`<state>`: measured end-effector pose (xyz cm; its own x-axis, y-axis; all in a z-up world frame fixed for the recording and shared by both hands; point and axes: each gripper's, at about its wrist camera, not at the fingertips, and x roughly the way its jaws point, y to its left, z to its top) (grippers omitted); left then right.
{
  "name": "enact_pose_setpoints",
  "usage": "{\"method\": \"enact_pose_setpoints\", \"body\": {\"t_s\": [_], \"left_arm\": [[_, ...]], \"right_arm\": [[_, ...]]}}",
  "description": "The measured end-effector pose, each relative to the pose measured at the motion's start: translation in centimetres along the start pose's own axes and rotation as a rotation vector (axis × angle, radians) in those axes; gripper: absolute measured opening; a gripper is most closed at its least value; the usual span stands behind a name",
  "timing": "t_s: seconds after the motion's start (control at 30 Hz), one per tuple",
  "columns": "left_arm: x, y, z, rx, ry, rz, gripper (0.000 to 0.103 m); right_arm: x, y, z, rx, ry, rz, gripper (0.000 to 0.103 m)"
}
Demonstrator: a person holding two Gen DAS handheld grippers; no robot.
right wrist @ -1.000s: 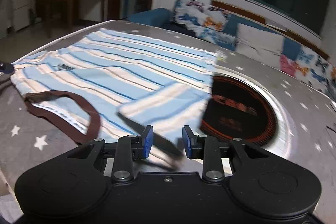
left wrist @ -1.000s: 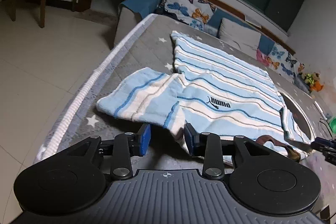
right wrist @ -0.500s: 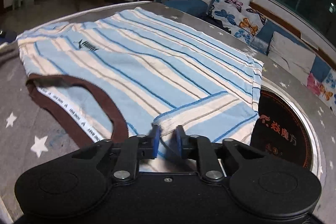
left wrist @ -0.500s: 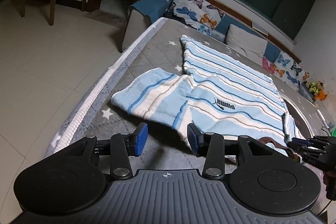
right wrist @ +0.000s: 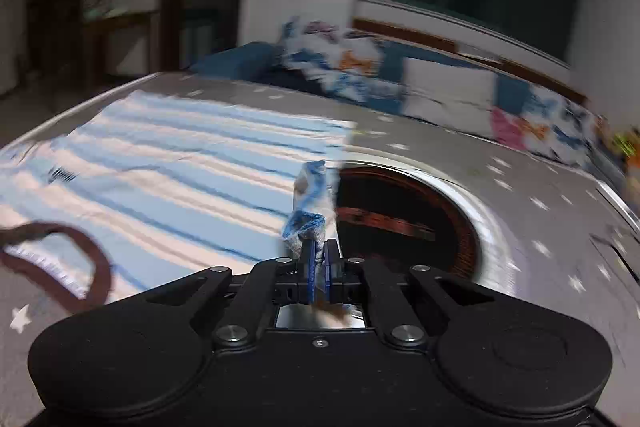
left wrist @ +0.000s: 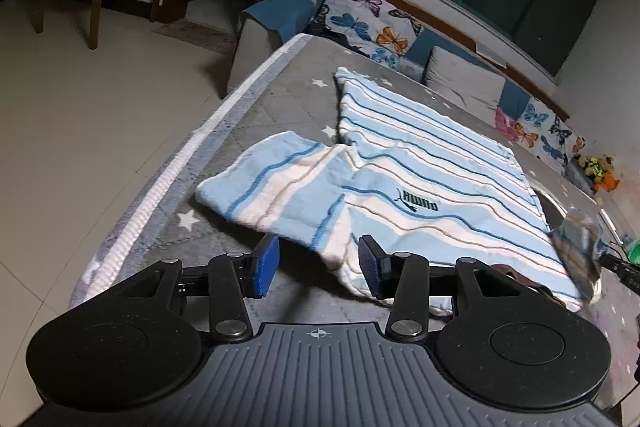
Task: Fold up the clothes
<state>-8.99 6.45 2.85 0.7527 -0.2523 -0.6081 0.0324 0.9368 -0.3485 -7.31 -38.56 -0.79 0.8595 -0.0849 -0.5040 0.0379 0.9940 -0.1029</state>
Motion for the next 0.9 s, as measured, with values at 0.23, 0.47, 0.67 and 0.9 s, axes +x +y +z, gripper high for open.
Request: {"method": "enact_pose_setpoints", "body": {"t_s": [0.23,0.47,0.67,0.9], "left_arm": [[0.1,-0.8,-0.1,0.023,0.005,-0.002,0.049],[0.3,-1.1,-0.1,0.024,0.015,0.004,0.05],[0.4,-1.8,-0.1,0.044,0.019,0.003,0.053],[1.4,-2.7,0.0,0.05,0.017,0.013,0.053]], "right_arm": [[1.3,-3.4,-2.3,0.087,0.073,-0.104,0.006],[1.5,-3.9,-1.8,0.11,0.028,-0.113,0.013],[2.5,-3.5,-0.5,0.109,0.007,-0.063,0.035],[5.4,-5.2,-1.3,0.167,0.093,-0.07,0.037]]}}
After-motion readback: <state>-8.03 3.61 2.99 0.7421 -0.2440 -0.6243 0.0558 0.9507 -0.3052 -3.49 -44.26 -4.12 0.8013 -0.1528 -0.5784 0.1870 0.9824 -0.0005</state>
